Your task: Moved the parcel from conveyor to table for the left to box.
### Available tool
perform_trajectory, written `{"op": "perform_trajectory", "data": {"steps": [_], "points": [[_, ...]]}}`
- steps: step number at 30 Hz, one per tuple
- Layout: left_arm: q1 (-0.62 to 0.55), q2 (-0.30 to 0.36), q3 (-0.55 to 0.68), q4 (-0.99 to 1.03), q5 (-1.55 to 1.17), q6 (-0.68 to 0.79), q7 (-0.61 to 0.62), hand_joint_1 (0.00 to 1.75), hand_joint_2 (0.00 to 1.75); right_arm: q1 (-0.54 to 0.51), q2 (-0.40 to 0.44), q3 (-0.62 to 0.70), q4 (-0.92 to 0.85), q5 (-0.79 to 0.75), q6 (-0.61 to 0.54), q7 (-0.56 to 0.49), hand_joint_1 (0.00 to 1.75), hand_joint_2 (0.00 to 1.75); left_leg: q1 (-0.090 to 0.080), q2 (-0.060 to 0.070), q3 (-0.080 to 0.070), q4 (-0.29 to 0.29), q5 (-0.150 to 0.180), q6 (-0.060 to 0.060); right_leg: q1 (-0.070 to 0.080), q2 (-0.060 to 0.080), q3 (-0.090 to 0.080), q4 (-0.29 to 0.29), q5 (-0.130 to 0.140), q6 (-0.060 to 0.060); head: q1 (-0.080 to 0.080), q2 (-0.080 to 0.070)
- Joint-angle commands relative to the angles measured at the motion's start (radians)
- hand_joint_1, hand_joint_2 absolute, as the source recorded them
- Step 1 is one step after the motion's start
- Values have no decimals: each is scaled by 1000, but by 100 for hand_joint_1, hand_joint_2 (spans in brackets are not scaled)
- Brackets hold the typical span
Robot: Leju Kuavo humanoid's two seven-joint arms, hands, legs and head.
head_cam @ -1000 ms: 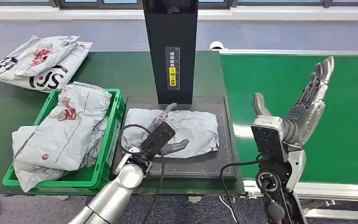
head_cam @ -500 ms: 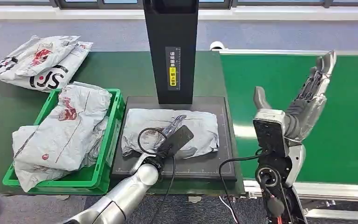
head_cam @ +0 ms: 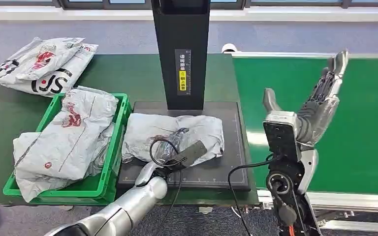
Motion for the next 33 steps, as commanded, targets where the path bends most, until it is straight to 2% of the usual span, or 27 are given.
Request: {"op": "perform_trajectory", "data": {"steps": [1,14,21,24,31,33], "points": [[-49,32,-87,87,-98,68,28,175,175,-53,5,16,73,-15,-2,-5,0,175,1,3,2,-1,0,0,1,2,2,-1,1,-1,0,0],[-53,38,-52,83,-141,111,25,175,175,-60,6,14,84,-24,-3,-13,0,175,0,3,2,0,0,0,1,2,1,-1,0,-1,0,0],[-61,52,10,37,-156,211,-33,175,175,-63,-4,17,99,-38,-13,-24,0,175,1,2,1,0,0,0,1,2,1,-1,1,-1,0,0],[-69,82,53,-131,-161,278,-83,175,175,-48,-9,2,84,-42,-17,-30,0,175,1,2,1,0,0,0,2,1,1,-1,1,-1,0,0],[-25,209,117,-825,-183,202,-66,175,175,-17,-12,-58,62,-64,-17,-91,0,175,2,1,-3,2,0,-1,2,0,-3,1,1,-1,0,0],[-24,225,129,-881,-201,187,-48,175,175,-13,-15,-61,63,-71,-17,-101,0,175,2,2,-2,1,0,-1,2,1,-3,1,1,-1,0,0]]}}
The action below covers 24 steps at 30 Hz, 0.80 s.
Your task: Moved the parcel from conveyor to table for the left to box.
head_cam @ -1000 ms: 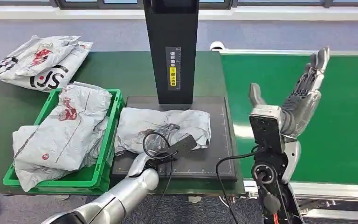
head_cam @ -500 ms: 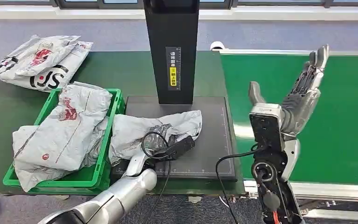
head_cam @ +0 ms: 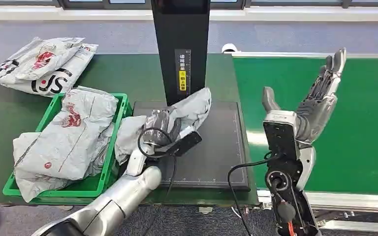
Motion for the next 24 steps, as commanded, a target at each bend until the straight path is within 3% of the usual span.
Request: {"op": "perform_trajectory", "data": {"steps": [1,6,9,14,18,22,24], "points": [[-8,143,114,-595,-11,-64,25,175,175,-1,-17,-58,30,-28,-1,-45,0,175,1,3,-1,1,-1,0,2,2,-1,0,0,-1,0,0],[-11,164,131,-632,-12,4,-10,175,175,7,-12,-82,21,-26,-1,-63,0,175,1,3,2,-1,0,0,1,1,2,-2,0,-1,0,0],[-39,199,185,-757,-16,-4,-2,175,175,34,-12,-116,-4,-27,-1,-81,0,175,1,3,-1,1,-1,0,1,2,-1,0,0,-1,0,0],[-38,200,226,-811,-43,-21,-3,175,175,51,-9,-118,-22,-14,-1,-69,0,175,1,1,1,0,0,0,1,-1,1,0,0,-1,0,0],[-45,264,313,-850,-209,5,50,175,175,65,-21,-88,-41,-8,-1,-46,0,175,0,2,0,0,0,0,1,1,-1,0,0,-1,0,0],[-43,267,324,-838,-203,2,46,175,175,61,-18,-88,-37,-2,-1,-43,0,175,1,3,2,0,-1,0,2,1,1,-1,0,-1,0,0],[-34,294,364,-814,-341,24,103,175,175,54,-23,-74,-30,-2,-1,-35,0,175,1,2,2,0,0,0,2,0,1,-1,0,-1,0,0]]}}
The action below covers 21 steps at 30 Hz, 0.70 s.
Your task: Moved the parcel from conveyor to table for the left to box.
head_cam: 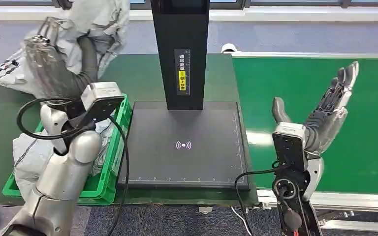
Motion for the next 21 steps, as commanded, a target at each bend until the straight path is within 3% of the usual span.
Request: {"op": "perform_trajectory", "data": {"steps": [1,7,21], "points": [[-4,100,167,32,-193,31,82,175,175,-20,-21,-6,7,3,4,18,0,175,1,2,1,0,0,0,1,1,1,-1,0,-1,0,0],[152,147,353,105,-279,32,71,175,175,-4,-22,-5,-27,35,4,57,0,175,-1,8,6,-4,-1,-1,0,7,4,-2,1,-1,0,0],[265,188,386,269,-314,26,138,175,175,64,-37,-3,-94,69,4,98,0,175,0,2,5,-4,0,0,0,2,4,-2,-1,-2,0,0]]}}
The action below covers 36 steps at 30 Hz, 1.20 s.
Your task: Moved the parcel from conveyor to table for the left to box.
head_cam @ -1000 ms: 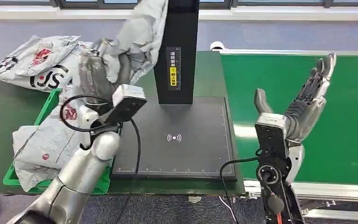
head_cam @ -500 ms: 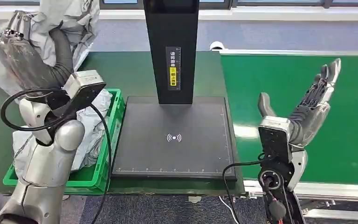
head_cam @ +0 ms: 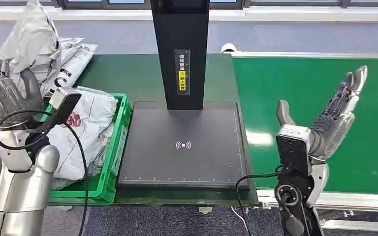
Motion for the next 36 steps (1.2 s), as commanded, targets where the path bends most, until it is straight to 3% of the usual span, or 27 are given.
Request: {"op": "perform_trajectory", "data": {"steps": [1,7,17,18,36], "points": [[69,11,50,181,-16,-6,23,175,175,28,-32,-2,-31,11,3,25,0,175,0,1,6,-4,0,0,0,-1,5,-4,0,-1,0,0],[53,-42,8,287,-13,-31,33,175,175,30,-29,0,-35,26,3,39,0,175,0,-3,4,-3,1,0,1,-4,5,-4,0,-1,0,0],[72,-64,4,307,-26,-58,57,175,175,13,-27,1,-29,32,9,49,0,175,-1,-1,2,-1,0,0,0,-2,2,-1,-1,0,0,0],[77,-65,-2,323,-36,-63,64,3,175,5,-26,4,-20,32,14,50,0,175,0,-1,3,-2,0,0,0,-3,4,-2,0,0,0,0],[28,-58,-75,424,-9,-91,59,0,175,-49,-38,7,43,8,4,34,0,175,0,-1,1,0,0,0,1,-3,1,-1,0,0,0,0]]}}
